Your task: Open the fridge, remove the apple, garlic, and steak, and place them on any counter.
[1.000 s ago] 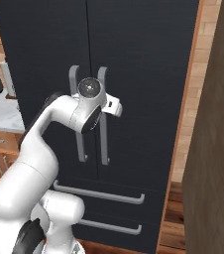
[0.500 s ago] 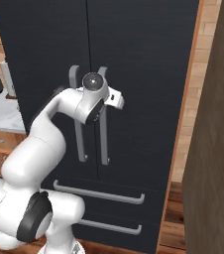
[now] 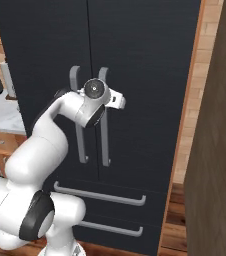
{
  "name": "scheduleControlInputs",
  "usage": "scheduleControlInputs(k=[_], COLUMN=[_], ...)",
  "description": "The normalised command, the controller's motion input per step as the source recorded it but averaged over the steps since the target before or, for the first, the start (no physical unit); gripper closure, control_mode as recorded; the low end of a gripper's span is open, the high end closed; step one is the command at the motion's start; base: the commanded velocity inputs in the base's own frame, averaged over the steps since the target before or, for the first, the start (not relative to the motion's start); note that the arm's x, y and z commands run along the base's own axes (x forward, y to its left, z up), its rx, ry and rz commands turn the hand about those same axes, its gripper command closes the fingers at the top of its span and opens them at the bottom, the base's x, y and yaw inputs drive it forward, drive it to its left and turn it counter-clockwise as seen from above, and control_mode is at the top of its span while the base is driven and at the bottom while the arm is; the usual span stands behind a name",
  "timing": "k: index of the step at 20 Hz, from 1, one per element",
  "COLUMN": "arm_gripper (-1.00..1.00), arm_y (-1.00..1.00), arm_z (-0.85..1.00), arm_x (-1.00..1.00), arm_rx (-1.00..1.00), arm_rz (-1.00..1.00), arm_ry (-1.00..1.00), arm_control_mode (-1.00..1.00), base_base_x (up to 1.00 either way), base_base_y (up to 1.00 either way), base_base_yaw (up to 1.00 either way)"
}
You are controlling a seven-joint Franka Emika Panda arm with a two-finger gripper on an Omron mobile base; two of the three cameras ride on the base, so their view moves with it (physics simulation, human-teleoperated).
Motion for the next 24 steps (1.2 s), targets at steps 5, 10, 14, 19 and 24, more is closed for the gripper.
scheduleControlInputs(k=[5,10,14,19,24], arm_gripper=[1.0,1.0,1.0,1.0,1.0], arm_y=[0.0,-0.06,-0.58,-0.79,-0.78], arm_z=[-0.09,0.0,0.0,-0.06,-0.11], arm_x=[0.16,-0.23,-1.0,-1.0,-1.0], arm_rx=[0.0,0.0,0.0,0.0,0.0], arm_rz=[0.0,-0.02,-0.15,-0.19,-0.19], arm_ry=[0.0,0.0,0.0,0.0,0.0], arm_control_mode=[-1.0,-1.0,-1.0,-1.0,-1.0], base_base_x=[0.0,0.0,0.0,0.0,0.0], base_base_y=[0.0,0.0,0.0,0.0,0.0], base_base_yaw=[0.0,0.0,0.0,0.0,0.0])
